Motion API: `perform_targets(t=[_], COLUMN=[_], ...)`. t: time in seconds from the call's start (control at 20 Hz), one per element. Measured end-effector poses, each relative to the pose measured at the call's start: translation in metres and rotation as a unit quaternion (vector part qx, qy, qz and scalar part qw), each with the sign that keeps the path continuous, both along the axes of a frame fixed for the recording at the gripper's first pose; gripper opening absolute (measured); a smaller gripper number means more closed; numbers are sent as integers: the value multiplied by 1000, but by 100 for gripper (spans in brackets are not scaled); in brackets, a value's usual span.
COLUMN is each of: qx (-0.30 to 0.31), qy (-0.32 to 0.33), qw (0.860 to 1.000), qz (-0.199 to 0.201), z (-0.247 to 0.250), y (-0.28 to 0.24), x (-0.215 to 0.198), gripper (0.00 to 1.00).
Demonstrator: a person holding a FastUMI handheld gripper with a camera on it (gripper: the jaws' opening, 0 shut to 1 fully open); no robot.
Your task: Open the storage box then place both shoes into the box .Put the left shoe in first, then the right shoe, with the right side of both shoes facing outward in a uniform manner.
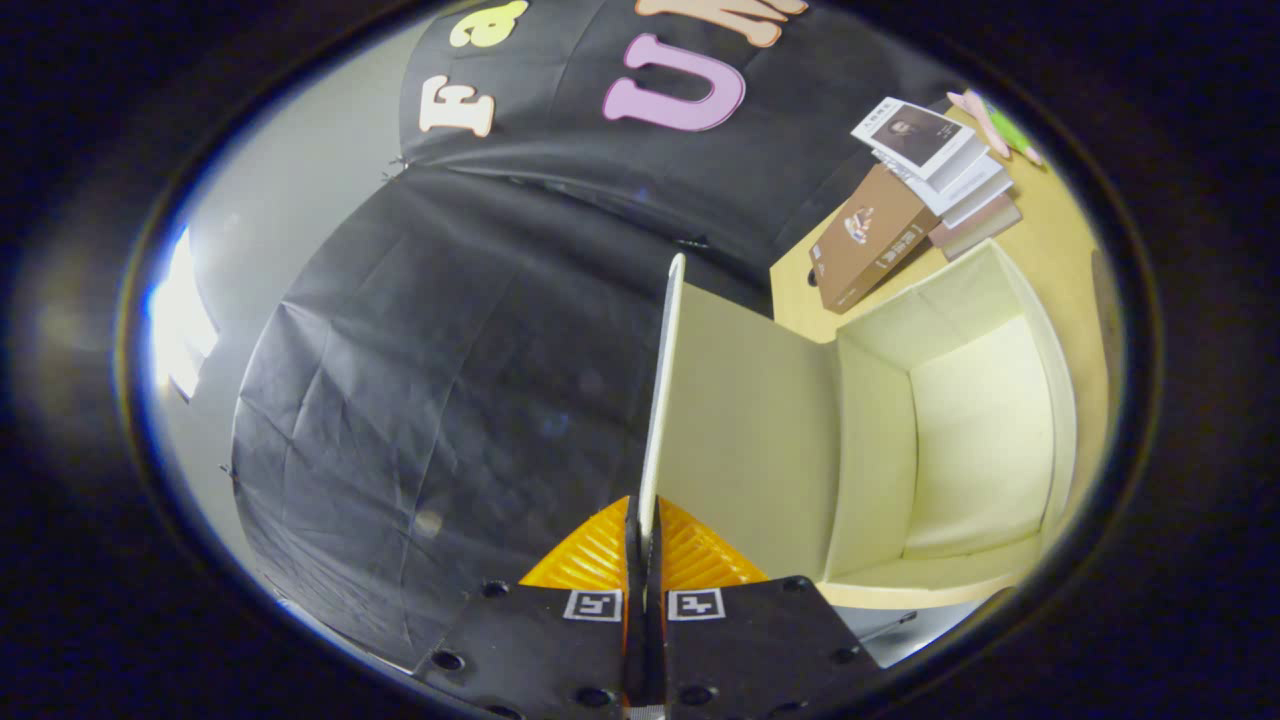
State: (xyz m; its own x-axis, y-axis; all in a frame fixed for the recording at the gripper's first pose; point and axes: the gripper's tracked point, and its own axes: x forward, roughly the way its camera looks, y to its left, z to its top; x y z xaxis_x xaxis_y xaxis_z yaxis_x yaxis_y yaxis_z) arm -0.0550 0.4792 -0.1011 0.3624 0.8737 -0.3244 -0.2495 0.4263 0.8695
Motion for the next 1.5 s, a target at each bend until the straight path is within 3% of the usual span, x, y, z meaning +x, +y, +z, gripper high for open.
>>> perform_targets(t=[0.2,0.4,0.6,0.7,1.0,1.2,1.5], qx=[-27,-39,-40,-47,-86,-80,-92], qy=[-7,-8,-12,-22,-76,-76,-89], qw=[999,998,996,995,992,993,992], qz=[39,49,76,84,56,45,0], z=[-16,-28,-26,-27,-27,-10,16], y=[40,62,73,77,56,29,-54], x=[-21,-32,-45,-48,-30,-19,18], gripper=[3,3,10,25,69,99,99])
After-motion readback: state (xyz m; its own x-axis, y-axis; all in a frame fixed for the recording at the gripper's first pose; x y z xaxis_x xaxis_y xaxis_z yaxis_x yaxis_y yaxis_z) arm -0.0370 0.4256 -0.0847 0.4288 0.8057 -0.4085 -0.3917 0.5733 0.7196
